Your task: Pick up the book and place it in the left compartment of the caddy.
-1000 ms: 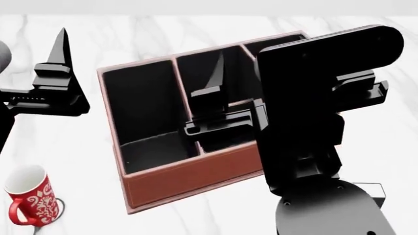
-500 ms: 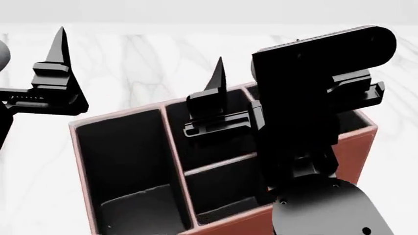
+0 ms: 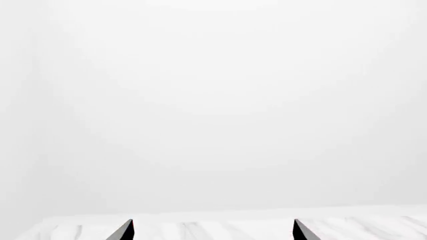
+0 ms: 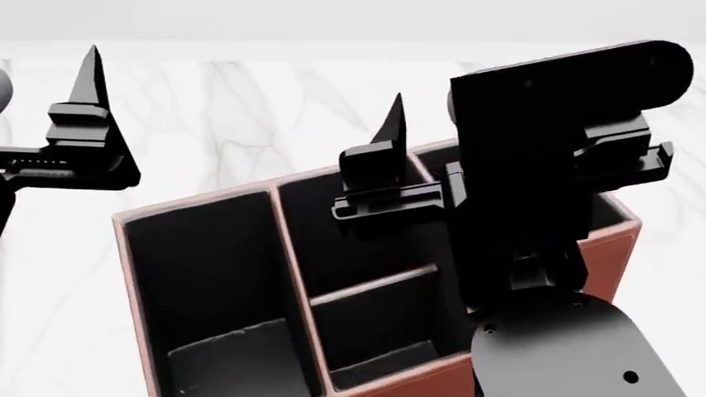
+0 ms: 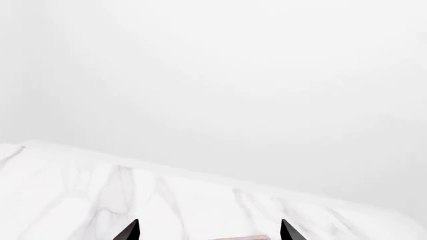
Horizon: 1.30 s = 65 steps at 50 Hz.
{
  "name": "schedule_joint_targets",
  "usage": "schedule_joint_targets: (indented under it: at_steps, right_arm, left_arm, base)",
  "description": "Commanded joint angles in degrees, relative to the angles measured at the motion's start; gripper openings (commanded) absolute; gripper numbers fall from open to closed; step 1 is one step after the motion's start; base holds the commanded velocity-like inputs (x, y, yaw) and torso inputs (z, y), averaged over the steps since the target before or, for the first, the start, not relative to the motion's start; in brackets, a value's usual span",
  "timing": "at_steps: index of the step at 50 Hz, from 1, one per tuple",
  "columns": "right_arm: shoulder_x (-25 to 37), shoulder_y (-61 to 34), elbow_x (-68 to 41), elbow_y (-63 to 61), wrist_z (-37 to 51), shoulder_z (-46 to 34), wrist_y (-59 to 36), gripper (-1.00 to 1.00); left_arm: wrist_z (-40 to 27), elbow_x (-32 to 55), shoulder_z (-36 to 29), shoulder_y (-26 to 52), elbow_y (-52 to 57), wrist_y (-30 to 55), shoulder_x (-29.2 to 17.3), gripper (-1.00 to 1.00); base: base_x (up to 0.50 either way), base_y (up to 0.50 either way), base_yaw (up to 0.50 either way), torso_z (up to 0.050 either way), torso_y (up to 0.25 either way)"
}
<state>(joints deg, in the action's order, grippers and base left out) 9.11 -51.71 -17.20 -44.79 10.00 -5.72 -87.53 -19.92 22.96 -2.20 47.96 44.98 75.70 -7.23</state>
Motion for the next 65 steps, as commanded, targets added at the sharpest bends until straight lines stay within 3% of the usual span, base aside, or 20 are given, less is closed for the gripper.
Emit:
schedule_joint_targets:
  at_steps: [1, 4, 10, 19, 25, 30, 36, 39, 43, 44, 45, 47, 51, 55, 58, 65]
  right_arm:
    - [-0.1, -1.4, 0.6, -0.1, 1.3, 4.1, -2.3, 1.00]
    - [0.9, -2.0, -2.3, 0.3, 3.7, 5.6, -2.4, 1.00]
    - [5.1, -3.0, -18.7, 1.4, 16.3, 9.9, -2.4, 1.00]
    - [7.6, -3.7, -32.1, 3.0, 26.0, 13.8, -2.3, 1.00]
    - [14.7, -6.9, -55.5, 9.1, 41.8, 14.7, -2.2, 1.00]
    - [24.5, -14.1, -80.8, 19.8, 59.2, 7.4, -1.7, 1.00]
    - [32.7, -22.2, -97.5, 26.5, 69.1, -2.9, 2.4, 1.00]
    - [38.3, -29.0, -108.5, 32.3, 73.3, -13.7, 3.6, 1.00]
    - [42.0, -34.9, -118.8, 34.8, 72.2, -25.3, -0.4, 1.00]
    - [42.7, -36.0, -119.8, 35.2, 71.8, -27.4, -1.3, 1.00]
    - [45.0, -39.7, -121.2, 34.8, 69.5, -35.9, -2.4, 1.00]
    - [46.4, -42.9, -119.3, 34.5, 66.4, -40.6, -2.3, 1.00]
    - [50.0, -56.4, -115.8, 32.2, 51.6, -60.3, -2.4, 1.00]
    - [51.4, -65.1, -112.0, 29.1, 40.9, -72.4, -2.4, 1.00]
    - [52.2, -69.1, -110.6, 28.0, 36.5, -77.6, -2.3, 1.00]
    - [53.9, -73.3, -114.5, 27.4, 35.6, -87.6, -1.8, 1.00]
  left_arm:
    - [0.8, -2.0, 1.4, -0.4, -2.5, -2.9, -0.9, 1.00]
    - [0.8, -2.1, 1.6, -0.4, -2.7, -3.3, -1.2, 1.00]
    - [0.6, -2.9, 1.5, -0.6, -4.5, -5.5, -2.4, 1.00]
    - [0.2, -3.0, 1.2, -0.5, -4.6, -5.8, -3.0, 1.00]
    - [0.1, -2.9, 1.3, -0.5, -4.9, -6.1, -3.2, 1.00]
    - [-0.1, -2.6, 1.5, -0.4, -4.6, -5.7, -3.3, 1.00]
    - [-0.3, -2.4, 1.6, -0.2, -4.6, -5.7, -3.4, 1.00]
    - [-0.4, -2.2, 1.6, 0.0, -4.5, -5.4, -3.5, 1.00]
    - [-0.5, -2.1, 1.6, 0.1, -4.4, -5.4, -3.5, 1.00]
    - [-0.6, -2.1, 1.6, 0.0, -4.4, -5.4, -3.5, 1.00]
    - [-0.7, -2.1, 1.5, 0.0, -4.4, -5.4, -3.5, 1.00]
    - [-0.7, -2.0, 1.4, 0.0, -4.3, -5.4, -3.5, 1.00]
    - [-0.8, -1.8, 1.5, 0.2, -4.3, -5.3, -3.6, 1.00]
    - [-0.9, -1.7, 1.6, 0.1, -4.4, -5.3, -3.7, 1.00]
    - [-1.0, -1.6, 1.7, 0.1, -4.4, -5.4, -3.8, 1.00]
    - [-1.2, -1.4, 1.6, 0.2, -4.5, -5.4, -3.9, 1.00]
  base:
    - [0.00, 0.00, 0.00, 0.000, 0.000]
    - [0.00, 0.00, 0.00, 0.000, 0.000]
    - [0.00, 0.00, 0.00, 0.000, 0.000]
    - [0.00, 0.00, 0.00, 0.000, 0.000]
    - [0.00, 0.00, 0.00, 0.000, 0.000]
    - [0.00, 0.00, 0.00, 0.000, 0.000]
    - [0.00, 0.00, 0.00, 0.000, 0.000]
    - [0.00, 0.00, 0.00, 0.000, 0.000]
    - [0.00, 0.00, 0.00, 0.000, 0.000]
    - [0.00, 0.00, 0.00, 0.000, 0.000]
    - [0.00, 0.00, 0.00, 0.000, 0.000]
    - [0.00, 0.00, 0.00, 0.000, 0.000]
    - [0.00, 0.00, 0.00, 0.000, 0.000]
    - [0.00, 0.00, 0.00, 0.000, 0.000]
    - [0.00, 0.00, 0.00, 0.000, 0.000]
    - [0.00, 0.00, 0.00, 0.000, 0.000]
